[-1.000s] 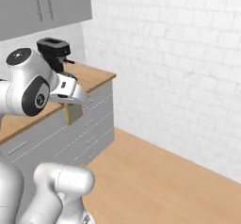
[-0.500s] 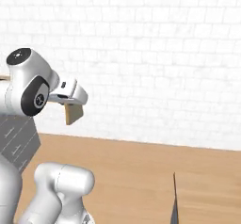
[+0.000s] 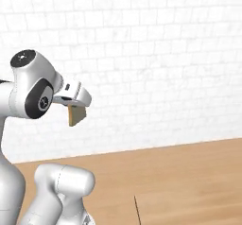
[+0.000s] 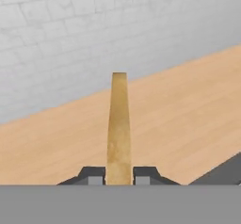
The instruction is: Start the toaster. Once the lever pops up, take the bread to the plate on the dining counter.
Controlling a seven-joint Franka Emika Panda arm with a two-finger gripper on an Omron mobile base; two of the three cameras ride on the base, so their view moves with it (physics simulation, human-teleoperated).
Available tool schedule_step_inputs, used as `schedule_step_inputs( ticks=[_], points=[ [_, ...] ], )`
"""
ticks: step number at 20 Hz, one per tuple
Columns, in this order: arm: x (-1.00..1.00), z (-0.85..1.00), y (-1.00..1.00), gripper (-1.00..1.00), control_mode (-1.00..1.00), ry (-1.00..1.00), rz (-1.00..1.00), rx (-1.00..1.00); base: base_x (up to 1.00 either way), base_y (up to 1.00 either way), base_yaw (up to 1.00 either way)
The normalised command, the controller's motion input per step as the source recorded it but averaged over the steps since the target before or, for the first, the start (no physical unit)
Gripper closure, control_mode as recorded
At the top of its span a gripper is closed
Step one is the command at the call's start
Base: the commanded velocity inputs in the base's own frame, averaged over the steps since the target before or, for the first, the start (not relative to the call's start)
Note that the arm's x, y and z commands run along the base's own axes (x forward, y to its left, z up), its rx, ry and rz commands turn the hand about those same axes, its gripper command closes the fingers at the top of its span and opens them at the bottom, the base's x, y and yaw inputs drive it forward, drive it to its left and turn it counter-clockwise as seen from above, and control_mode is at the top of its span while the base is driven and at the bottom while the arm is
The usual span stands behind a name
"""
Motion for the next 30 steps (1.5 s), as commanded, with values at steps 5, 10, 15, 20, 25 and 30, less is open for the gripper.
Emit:
schedule_step_inputs(
  ticks=[5,10,15,20,25,30],
  points=[
    [0.00,0.00,0.00,1.00,1.00,0.00,0.00,0.00,0.82,0.55,-0.54],
    [0.00,0.00,0.00,1.00,1.00,0.00,0.00,0.00,0.61,0.51,-0.72],
    [0.00,0.00,0.00,1.00,1.00,0.00,0.00,0.00,0.50,0.49,-0.76],
    [0.00,0.00,0.00,1.00,1.00,0.00,0.00,0.00,0.54,0.52,-0.74],
    [0.00,0.00,0.00,1.00,1.00,0.00,0.00,0.00,0.78,0.42,-0.64],
    [0.00,0.00,0.00,1.00,1.00,0.00,0.00,0.00,1.00,0.30,-0.47]
  ],
)
